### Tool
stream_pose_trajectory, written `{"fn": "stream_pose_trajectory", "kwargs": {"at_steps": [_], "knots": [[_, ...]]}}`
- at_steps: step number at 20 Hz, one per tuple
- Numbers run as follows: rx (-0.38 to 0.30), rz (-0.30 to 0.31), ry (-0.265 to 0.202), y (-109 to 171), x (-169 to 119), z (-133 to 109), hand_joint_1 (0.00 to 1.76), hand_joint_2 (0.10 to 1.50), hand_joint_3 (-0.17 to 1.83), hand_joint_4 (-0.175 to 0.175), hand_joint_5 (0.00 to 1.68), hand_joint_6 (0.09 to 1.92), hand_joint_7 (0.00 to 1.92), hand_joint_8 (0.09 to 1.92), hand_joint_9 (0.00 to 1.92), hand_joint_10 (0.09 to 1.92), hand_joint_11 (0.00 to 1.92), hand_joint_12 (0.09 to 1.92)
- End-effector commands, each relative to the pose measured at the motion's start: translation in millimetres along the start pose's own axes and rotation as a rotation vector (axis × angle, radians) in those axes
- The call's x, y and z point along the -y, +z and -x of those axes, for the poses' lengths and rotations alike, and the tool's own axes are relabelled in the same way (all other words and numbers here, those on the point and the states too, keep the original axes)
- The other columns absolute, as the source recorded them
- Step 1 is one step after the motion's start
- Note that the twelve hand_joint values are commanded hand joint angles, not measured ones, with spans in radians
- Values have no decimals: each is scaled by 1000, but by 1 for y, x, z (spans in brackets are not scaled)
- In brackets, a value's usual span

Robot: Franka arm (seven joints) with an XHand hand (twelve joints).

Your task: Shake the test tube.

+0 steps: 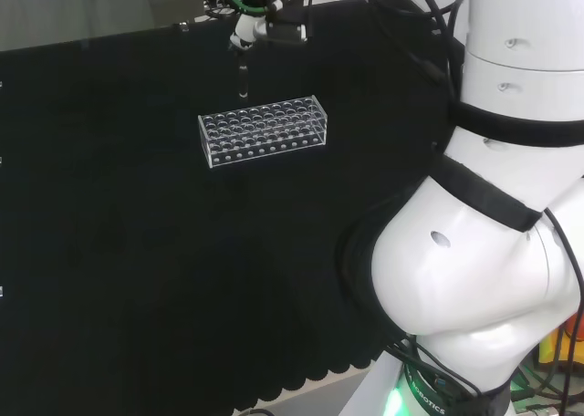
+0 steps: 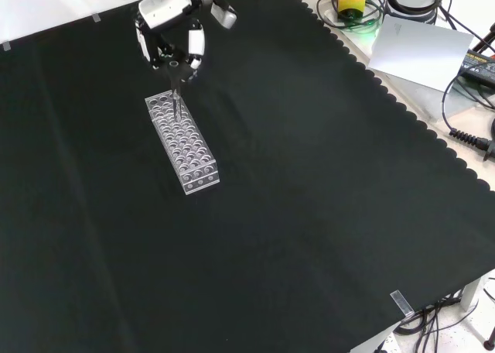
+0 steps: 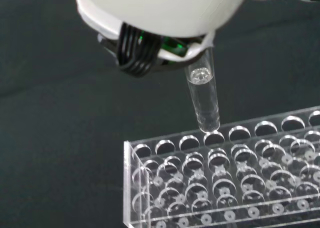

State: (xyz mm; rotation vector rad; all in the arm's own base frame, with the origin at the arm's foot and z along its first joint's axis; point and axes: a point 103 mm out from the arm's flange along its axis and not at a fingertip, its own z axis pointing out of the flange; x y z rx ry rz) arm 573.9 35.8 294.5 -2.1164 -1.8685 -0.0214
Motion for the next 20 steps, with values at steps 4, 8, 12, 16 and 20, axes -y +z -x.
{"fn": "stream_pose_trajectory", "kwargs": {"at_steps": [4, 8, 12, 16, 20], "knots": [[-34, 43, -19, -40, 24, -4, 1241, 549, 740, -175, 1480, 308, 1867, 375, 1714, 368, 1204, 1031], [-58, 44, -45, -43, 34, -21, 1241, 548, 742, -175, 1481, 306, 1867, 375, 1714, 369, 1205, 1033], [-125, 33, -91, -42, 43, -54, 1242, 546, 744, -175, 1482, 305, 1868, 375, 1714, 370, 1204, 1034], [-179, 26, -141, -43, 48, -84, 1242, 545, 746, -175, 1483, 303, 1868, 374, 1714, 371, 1204, 1036], [-175, 32, -161, -45, 52, -90, 1242, 544, 747, -175, 1485, 302, 1868, 374, 1714, 373, 1203, 1037]]}}
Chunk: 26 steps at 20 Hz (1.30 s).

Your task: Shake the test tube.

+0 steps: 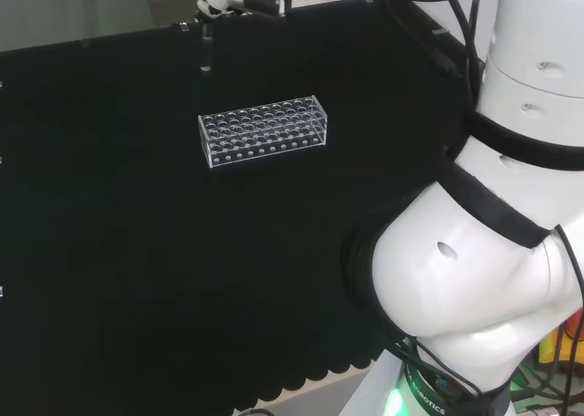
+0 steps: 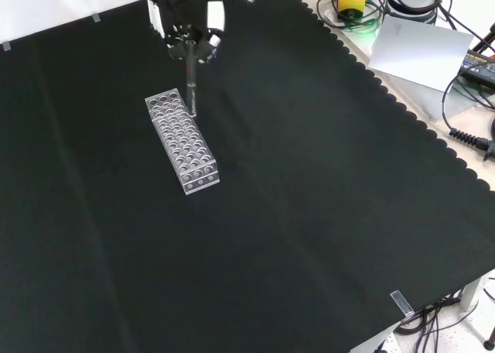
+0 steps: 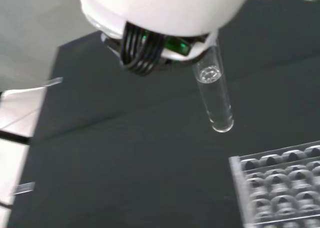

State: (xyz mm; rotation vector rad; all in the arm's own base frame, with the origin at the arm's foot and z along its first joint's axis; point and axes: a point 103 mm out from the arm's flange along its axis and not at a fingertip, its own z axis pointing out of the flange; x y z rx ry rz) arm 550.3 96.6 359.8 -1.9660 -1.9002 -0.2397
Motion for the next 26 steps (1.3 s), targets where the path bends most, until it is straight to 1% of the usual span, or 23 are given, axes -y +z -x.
{"fn": "stream_pose_trajectory", "kwargs": {"at_steps": [1, 3, 5, 6, 8, 9, 12, 14, 15, 16, 19, 21, 23, 26], "knots": [[-12, -2, -41, 0, 7, -17, 1242, 544, 748, -175, 1485, 302, 1868, 374, 1714, 373, 1203, 1037], [6, 2, -15, -3, 8, -3, 1242, 543, 748, -175, 1485, 301, 1868, 374, 1714, 374, 1203, 1038], [27, 9, 23, -6, 11, 18, 1242, 543, 749, -175, 1486, 300, 1868, 374, 1714, 374, 1203, 1038], [38, 12, 47, -9, 13, 30, 1242, 542, 749, -175, 1486, 300, 1868, 374, 1714, 375, 1202, 1038], [83, 23, 96, -16, 18, 56, 1242, 542, 750, -175, 1486, 299, 1868, 374, 1714, 375, 1202, 1039], [99, 28, 130, -20, 21, 71, 1242, 542, 750, -175, 1487, 299, 1868, 374, 1714, 376, 1202, 1039], [170, 43, 204, -32, 30, 111, 1242, 541, 751, -175, 1487, 298, 1868, 374, 1714, 377, 1201, 1039], [224, 52, 242, -40, 36, 135, 1242, 541, 752, -175, 1488, 298, 1868, 374, 1714, 377, 1201, 1039], [243, 57, 275, -47, 39, 150, 1242, 541, 752, -175, 1488, 297, 1868, 374, 1714, 377, 1201, 1040], [260, 63, 302, -52, 41, 161, 1242, 540, 752, -175, 1488, 297, 1868, 374, 1714, 378, 1200, 1040], [298, 78, 360, -65, 45, 184, 1242, 540, 753, -175, 1488, 296, 1867, 374, 1713, 379, 1200, 1040], [313, 86, 382, -71, 47, 194, 1242, 540, 753, -175, 1489, 296, 1867, 374, 1713, 379, 1199, 1040], [330, 91, 392, -76, 46, 200, 1242, 539, 754, -175, 1489, 295, 1867, 374, 1713, 380, 1199, 1040], [334, 92, 380, -78, 44, 197, 1242, 539, 754, -175, 1490, 295, 1867, 374, 1713, 381, 1199, 1040]]}}
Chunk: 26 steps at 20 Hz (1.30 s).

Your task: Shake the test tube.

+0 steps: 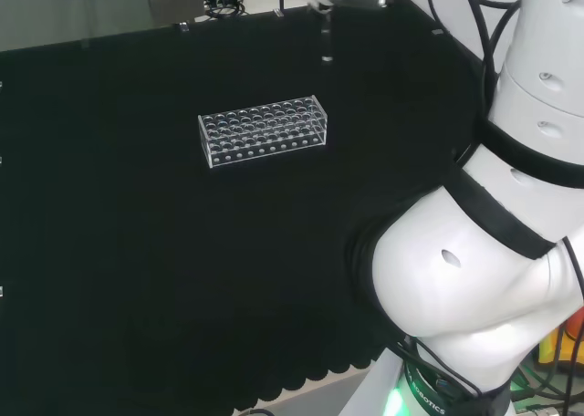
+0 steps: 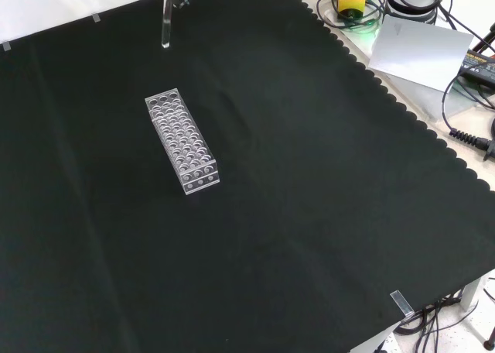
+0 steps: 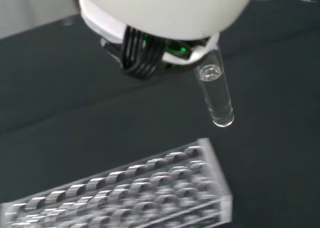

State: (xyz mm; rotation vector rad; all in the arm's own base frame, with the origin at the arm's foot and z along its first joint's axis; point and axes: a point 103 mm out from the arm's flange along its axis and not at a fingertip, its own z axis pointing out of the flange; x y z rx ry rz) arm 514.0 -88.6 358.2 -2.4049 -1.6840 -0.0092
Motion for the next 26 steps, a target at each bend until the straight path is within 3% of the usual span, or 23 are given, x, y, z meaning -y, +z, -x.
{"fn": "stream_pose_trajectory", "kwargs": {"at_steps": [1, 7, 17, 22, 26], "knots": [[107, 19, 45, -6, -1, 22, 1242, 539, 754, -175, 1490, 294, 1867, 374, 1713, 381, 1199, 1040], [53, -10, -73, 8, 5, -38, 1243, 538, 755, -175, 1490, 293, 1866, 374, 1712, 383, 1197, 1039], [-53, -67, -318, 25, 31, -171, 1243, 538, 756, -175, 1492, 291, 1866, 375, 1711, 386, 1196, 1039], [-125, -104, -412, 29, 51, -218, 1243, 537, 756, -175, 1492, 290, 1867, 376, 1711, 387, 1196, 1038], [-152, -127, -471, 32, 63, -240, 1243, 537, 756, -175, 1493, 289, 1867, 377, 1710, 388, 1196, 1039]]}}
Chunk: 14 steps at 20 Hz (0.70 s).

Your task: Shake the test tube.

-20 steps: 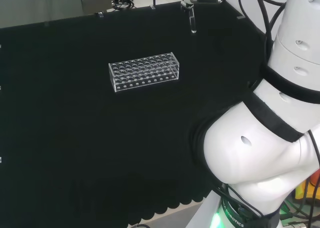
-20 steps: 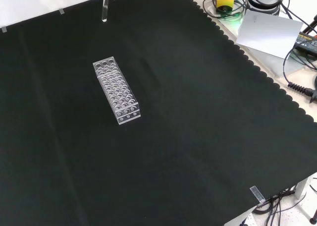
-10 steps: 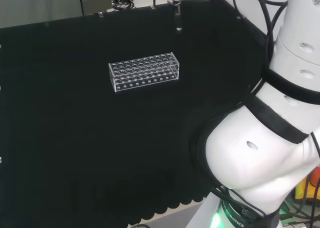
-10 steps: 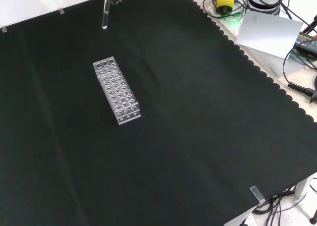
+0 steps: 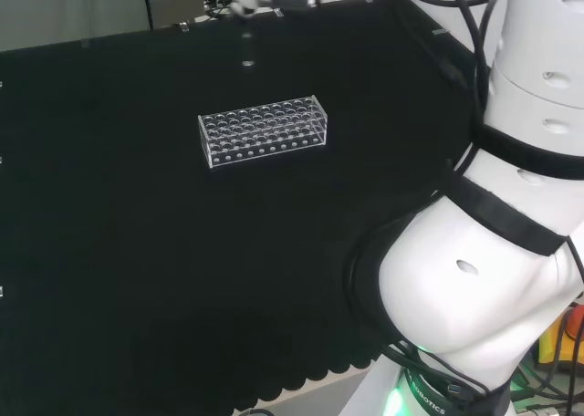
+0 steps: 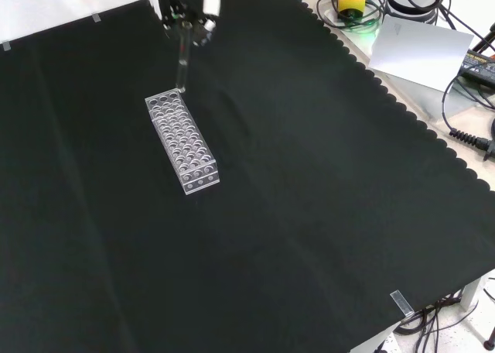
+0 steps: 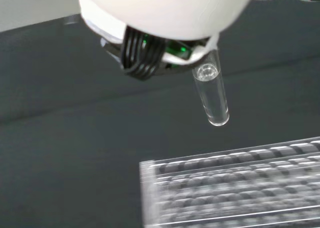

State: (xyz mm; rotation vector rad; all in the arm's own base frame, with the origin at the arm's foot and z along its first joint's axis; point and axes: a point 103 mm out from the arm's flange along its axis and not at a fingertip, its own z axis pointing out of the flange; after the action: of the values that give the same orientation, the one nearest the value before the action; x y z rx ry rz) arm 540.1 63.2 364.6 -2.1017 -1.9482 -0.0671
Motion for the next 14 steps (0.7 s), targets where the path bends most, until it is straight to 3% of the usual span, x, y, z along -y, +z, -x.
{"fn": "stream_pose_trajectory", "kwargs": {"at_steps": [1, 7, 10, 14], "knots": [[-104, -69, -209, 22, 11, -98, 1243, 537, 756, -175, 1493, 289, 1867, 377, 1710, 388, 1196, 1039], [-90, -80, -192, 25, 10, -83, 1243, 536, 757, -175, 1494, 288, 1867, 377, 1709, 390, 1196, 1039], [-63, -74, -142, 25, 7, -59, 1243, 536, 757, -175, 1494, 287, 1867, 378, 1709, 390, 1196, 1039], [-7, -65, -39, 26, 4, -11, 1243, 536, 758, -175, 1494, 287, 1867, 378, 1709, 392, 1196, 1039]]}}
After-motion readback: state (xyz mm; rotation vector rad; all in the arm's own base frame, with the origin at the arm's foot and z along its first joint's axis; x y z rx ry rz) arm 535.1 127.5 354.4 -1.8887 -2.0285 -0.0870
